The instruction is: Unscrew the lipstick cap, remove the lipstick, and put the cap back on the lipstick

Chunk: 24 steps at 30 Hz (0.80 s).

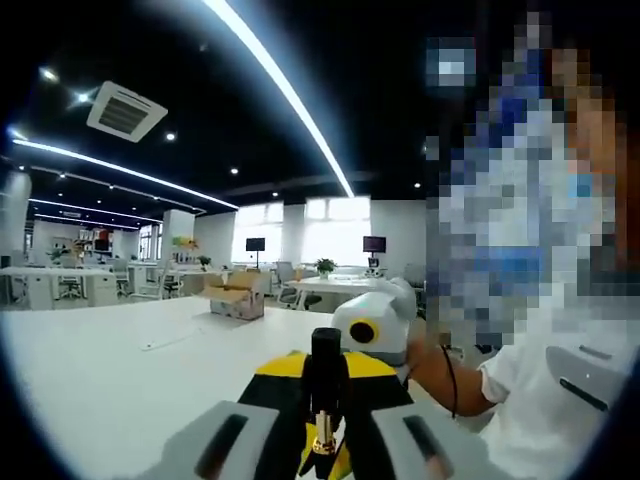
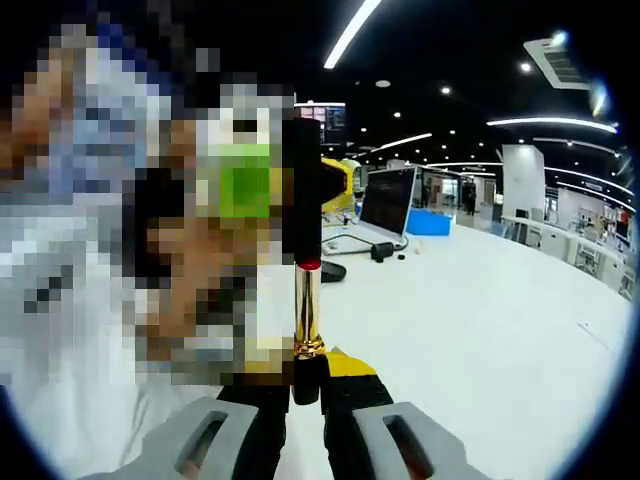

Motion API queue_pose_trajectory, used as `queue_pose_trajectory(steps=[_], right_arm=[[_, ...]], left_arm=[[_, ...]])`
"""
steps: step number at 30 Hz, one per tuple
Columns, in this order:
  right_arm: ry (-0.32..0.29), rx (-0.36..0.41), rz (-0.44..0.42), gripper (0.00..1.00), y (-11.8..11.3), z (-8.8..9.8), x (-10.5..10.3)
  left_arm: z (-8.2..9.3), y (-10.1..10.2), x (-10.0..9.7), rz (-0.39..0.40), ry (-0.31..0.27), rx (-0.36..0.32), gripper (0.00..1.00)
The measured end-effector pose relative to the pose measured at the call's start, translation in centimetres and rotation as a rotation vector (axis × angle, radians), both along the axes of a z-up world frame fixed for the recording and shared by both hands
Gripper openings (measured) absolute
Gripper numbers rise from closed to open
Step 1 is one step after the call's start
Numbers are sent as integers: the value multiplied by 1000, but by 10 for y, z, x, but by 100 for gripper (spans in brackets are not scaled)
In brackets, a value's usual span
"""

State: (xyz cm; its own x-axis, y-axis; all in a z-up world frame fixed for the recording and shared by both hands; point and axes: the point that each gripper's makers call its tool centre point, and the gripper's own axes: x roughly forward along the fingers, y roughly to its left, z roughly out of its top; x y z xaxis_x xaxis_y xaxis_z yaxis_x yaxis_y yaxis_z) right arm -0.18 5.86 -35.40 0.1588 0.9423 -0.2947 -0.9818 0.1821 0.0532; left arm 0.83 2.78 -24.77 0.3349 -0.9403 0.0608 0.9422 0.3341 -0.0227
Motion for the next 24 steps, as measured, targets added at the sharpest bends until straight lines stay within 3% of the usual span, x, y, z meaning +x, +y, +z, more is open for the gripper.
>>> queue_pose_trajectory(steps=[24], right_arm=[[6,-14,3,11,3,-5,1]], left_arm=[[23,24,1,25,-16,-84,13]])
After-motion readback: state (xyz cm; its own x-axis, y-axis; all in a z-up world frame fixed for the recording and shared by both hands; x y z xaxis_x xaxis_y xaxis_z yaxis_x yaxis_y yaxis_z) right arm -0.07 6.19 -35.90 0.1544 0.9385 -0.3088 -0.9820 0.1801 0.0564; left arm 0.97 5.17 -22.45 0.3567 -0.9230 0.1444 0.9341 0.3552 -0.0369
